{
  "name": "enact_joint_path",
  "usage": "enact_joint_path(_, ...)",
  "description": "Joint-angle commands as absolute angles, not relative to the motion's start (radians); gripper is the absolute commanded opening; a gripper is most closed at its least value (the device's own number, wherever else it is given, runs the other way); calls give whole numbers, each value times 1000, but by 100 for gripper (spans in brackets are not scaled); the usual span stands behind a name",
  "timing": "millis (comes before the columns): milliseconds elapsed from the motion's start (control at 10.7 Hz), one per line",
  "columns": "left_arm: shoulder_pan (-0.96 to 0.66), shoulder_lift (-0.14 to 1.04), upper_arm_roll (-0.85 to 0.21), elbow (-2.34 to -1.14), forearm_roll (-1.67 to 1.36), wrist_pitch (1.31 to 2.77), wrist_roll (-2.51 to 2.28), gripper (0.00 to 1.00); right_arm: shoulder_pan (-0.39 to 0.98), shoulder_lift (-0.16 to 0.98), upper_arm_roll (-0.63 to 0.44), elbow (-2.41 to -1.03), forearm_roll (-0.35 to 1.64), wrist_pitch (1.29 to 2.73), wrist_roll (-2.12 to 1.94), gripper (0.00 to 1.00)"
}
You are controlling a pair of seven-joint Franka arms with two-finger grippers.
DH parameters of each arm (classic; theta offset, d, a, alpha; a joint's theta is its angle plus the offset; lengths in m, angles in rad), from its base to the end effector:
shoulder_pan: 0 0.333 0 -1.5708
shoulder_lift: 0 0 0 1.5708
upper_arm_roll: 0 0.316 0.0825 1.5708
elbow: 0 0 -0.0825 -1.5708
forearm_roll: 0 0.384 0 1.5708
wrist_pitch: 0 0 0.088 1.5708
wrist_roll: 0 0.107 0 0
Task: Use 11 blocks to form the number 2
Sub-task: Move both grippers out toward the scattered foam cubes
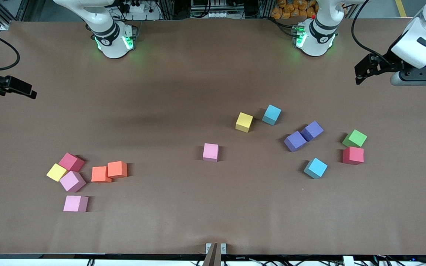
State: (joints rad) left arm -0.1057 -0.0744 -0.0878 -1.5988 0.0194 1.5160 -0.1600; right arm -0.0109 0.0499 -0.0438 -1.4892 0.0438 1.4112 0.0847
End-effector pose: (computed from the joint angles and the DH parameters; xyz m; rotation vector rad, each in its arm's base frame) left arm 0.5160 -0.1008 0.6466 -3.1142 0.0502 0.0062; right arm 0.5525 -0.0243 0.6219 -3.0886 0.2093 0.1991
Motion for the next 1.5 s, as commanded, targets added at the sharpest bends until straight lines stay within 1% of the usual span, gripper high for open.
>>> enact_joint_path(0,-117,-63,-74,-1575,24,1514,-143,100,-31,34,-25,-1489,32,1405,89,100)
enact_joint_path(281,-120,-23,-77,-1577,23,1523,-137,100,-31,35,-26,-1493,34,1405,89,100)
enact_joint_path(563,-136,0,-87,-1589,25,1575,-132,100,-21,64,-25,-1503,37,1414,97,100)
enact_joint_path(657,-156,27,-104,-1610,14,1583,-120,100,-23,92,-25,-1506,46,1419,97,100)
enact_joint_path(751,-202,35,-130,-1676,31,1650,-124,100,-20,116,-25,-1506,49,1437,95,100)
enact_joint_path(844,-218,37,-144,-1756,49,1755,-130,100,-11,148,-23,-1508,51,1453,95,100)
enact_joint_path(938,-225,40,-159,-1834,49,1854,-130,100,1,188,-23,-1508,67,1478,89,100)
enact_joint_path(1032,-233,54,-199,-1891,45,1935,-133,100,9,230,-14,-1508,92,1529,83,100)
enact_joint_path(1126,-239,84,-219,-1907,40,1974,-133,100,23,277,-8,-1508,97,1583,83,100)
enact_joint_path(1407,-351,193,-222,-1901,-12,2038,-181,100,46,434,6,-1506,97,1776,55,100)
